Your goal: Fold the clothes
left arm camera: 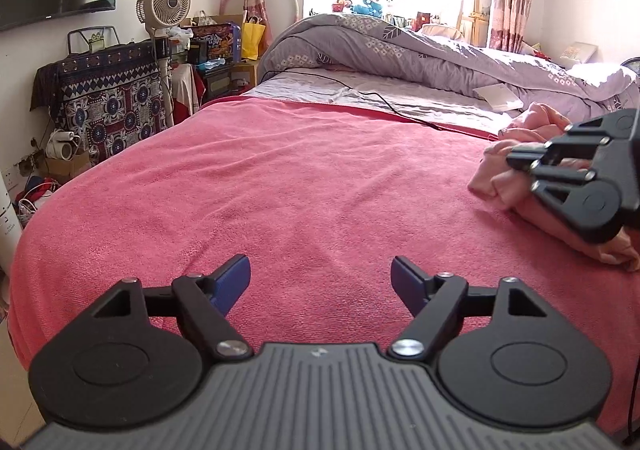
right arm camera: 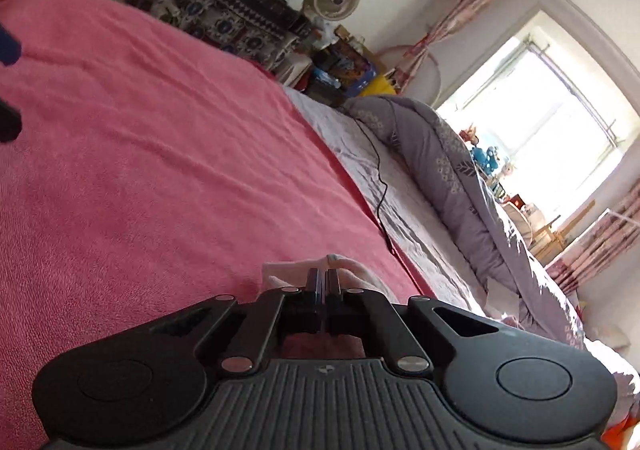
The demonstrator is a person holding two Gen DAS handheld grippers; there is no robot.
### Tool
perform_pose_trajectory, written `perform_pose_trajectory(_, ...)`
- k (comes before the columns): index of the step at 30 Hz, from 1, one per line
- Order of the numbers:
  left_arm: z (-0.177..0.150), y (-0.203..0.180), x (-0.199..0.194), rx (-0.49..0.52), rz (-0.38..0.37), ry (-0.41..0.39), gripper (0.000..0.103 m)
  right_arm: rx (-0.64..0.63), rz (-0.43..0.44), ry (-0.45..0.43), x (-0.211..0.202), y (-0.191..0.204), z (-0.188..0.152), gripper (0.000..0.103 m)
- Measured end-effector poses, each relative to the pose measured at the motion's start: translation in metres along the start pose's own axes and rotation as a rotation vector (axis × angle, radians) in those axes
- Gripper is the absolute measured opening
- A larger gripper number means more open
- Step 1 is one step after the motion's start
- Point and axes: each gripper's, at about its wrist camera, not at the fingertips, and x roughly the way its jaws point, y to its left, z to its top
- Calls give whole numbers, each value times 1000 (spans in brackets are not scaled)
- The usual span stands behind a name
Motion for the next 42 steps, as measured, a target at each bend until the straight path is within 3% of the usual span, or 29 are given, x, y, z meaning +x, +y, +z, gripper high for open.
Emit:
perform_pose_trajectory(2,0,-2,5,-5,-6,8,79,90,-53,-37,-14,-33,0,5)
perform_pose_trajectory(7,-1,-13,15,4,-43,26,79,87,-112,-74,-35,-81,-12,8)
perform_pose_trajectory(9,-2,-19,18,17,-50,36,79,38,-25,-88,-38,-82,-17,15)
perform_pose_trajectory(11,-3,-23,21,23,-50,43,79,-77,64,-93,-42,-53,-24,62)
perform_pose_trajectory(12,-4,-25,21,24,-51,45,79,-154,86,-89,-42,-32,-25,68)
perform_pose_trajectory(15,-5,-27,18,18,-52,47,79,-309,87,-63,-29,22,-26,67)
perform_pose_trajectory(16,-5,-26,17,14,-55,49,79,-338,69,-51,-22,38,-26,56)
perform_pose_trajectory(17,-5,-25,16,12,-56,50,80,-327,44,-33,-14,43,-24,38)
perform_pose_trajectory(19,-6,-22,14,10,-54,52,80,-227,-6,-8,-2,33,-18,16)
perform_pose_trajectory(22,-7,-20,16,8,-50,54,81,6,-60,-38,-8,-9,-9,15)
perform_pose_trajectory(25,-6,-24,20,8,-47,54,82,227,-169,-87,-34,-77,-14,15)
perform_pose_trajectory(27,-6,-29,23,12,-51,53,82,385,-200,-75,-49,-130,-29,15)
perform_pose_trajectory(30,-2,-38,27,23,-67,53,83,531,-263,11,-53,-192,-74,17)
perform_pose_trajectory(31,-1,-41,28,26,-77,53,83,567,-285,57,-52,-206,-93,22)
perform_pose_trajectory(33,5,-51,32,42,-106,50,83,618,-310,165,-45,-220,-133,40)
perform_pose_trajectory(34,9,-58,34,60,-118,46,83,632,-306,208,-42,-222,-147,56)
perform_pose_trajectory(35,13,-65,37,84,-125,41,83,640,-307,240,-41,-217,-163,61)
perform_pose_trajectory(37,21,-82,43,141,-135,27,83,633,-300,260,-43,-203,-183,62)
perform_pose_trajectory(42,42,-127,75,286,-163,3,83,693,-213,201,-61,-166,-204,72)
